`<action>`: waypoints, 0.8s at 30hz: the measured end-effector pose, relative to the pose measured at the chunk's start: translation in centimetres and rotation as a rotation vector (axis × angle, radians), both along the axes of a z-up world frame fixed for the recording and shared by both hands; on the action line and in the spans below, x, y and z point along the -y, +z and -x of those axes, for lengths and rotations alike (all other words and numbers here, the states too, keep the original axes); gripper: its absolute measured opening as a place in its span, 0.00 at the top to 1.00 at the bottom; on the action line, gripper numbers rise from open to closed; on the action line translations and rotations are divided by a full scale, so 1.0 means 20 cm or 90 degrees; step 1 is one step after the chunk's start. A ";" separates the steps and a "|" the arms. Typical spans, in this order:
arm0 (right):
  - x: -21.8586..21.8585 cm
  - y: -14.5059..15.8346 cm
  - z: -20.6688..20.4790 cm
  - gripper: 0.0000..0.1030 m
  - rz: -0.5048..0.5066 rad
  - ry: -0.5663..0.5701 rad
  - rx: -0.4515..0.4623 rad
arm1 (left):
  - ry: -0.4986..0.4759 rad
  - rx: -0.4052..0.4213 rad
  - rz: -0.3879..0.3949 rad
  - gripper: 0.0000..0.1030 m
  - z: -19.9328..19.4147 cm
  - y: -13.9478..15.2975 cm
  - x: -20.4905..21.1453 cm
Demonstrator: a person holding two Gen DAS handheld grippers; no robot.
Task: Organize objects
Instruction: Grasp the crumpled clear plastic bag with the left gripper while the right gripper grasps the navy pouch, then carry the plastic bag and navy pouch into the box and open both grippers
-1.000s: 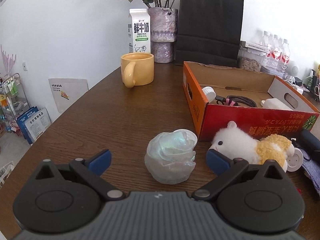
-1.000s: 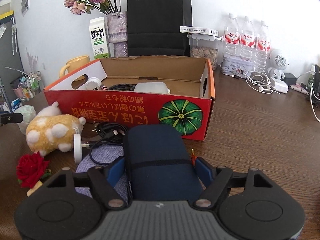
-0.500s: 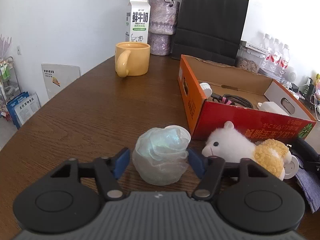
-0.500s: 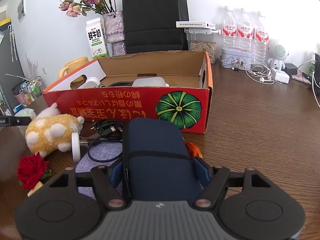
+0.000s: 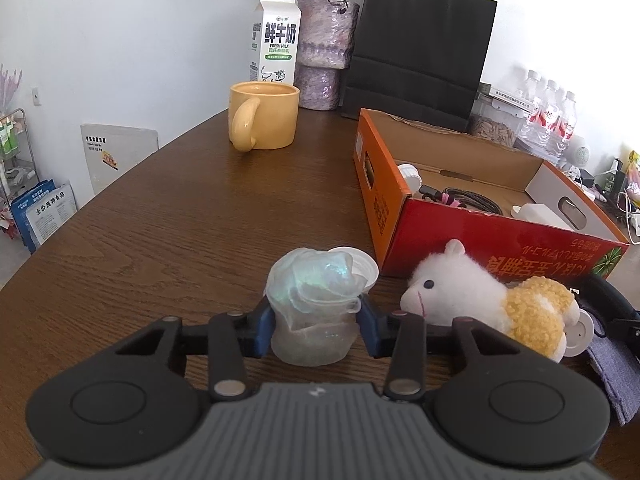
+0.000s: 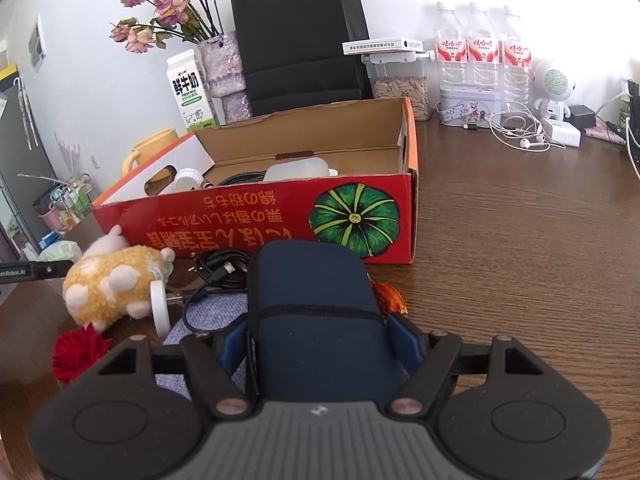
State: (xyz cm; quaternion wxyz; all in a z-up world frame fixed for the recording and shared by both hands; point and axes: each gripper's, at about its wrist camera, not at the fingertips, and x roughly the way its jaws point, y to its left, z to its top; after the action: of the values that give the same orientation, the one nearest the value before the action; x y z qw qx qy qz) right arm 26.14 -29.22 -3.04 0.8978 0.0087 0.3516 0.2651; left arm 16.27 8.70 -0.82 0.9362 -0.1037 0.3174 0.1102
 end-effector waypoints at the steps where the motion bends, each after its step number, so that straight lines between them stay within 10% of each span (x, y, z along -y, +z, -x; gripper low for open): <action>1: 0.00 0.00 0.00 0.32 0.001 -0.001 0.002 | 0.001 0.000 0.000 0.58 0.00 0.00 0.00; 24: -0.05 0.17 0.22 0.41 0.053 -0.050 0.144 | -0.010 0.058 -0.028 0.63 0.09 0.14 0.02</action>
State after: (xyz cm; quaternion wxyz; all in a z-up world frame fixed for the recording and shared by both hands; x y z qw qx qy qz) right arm 21.65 -28.29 0.32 0.9410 -0.0450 0.2578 0.2145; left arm 14.38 8.24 1.93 0.9527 -0.0852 0.2724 0.1047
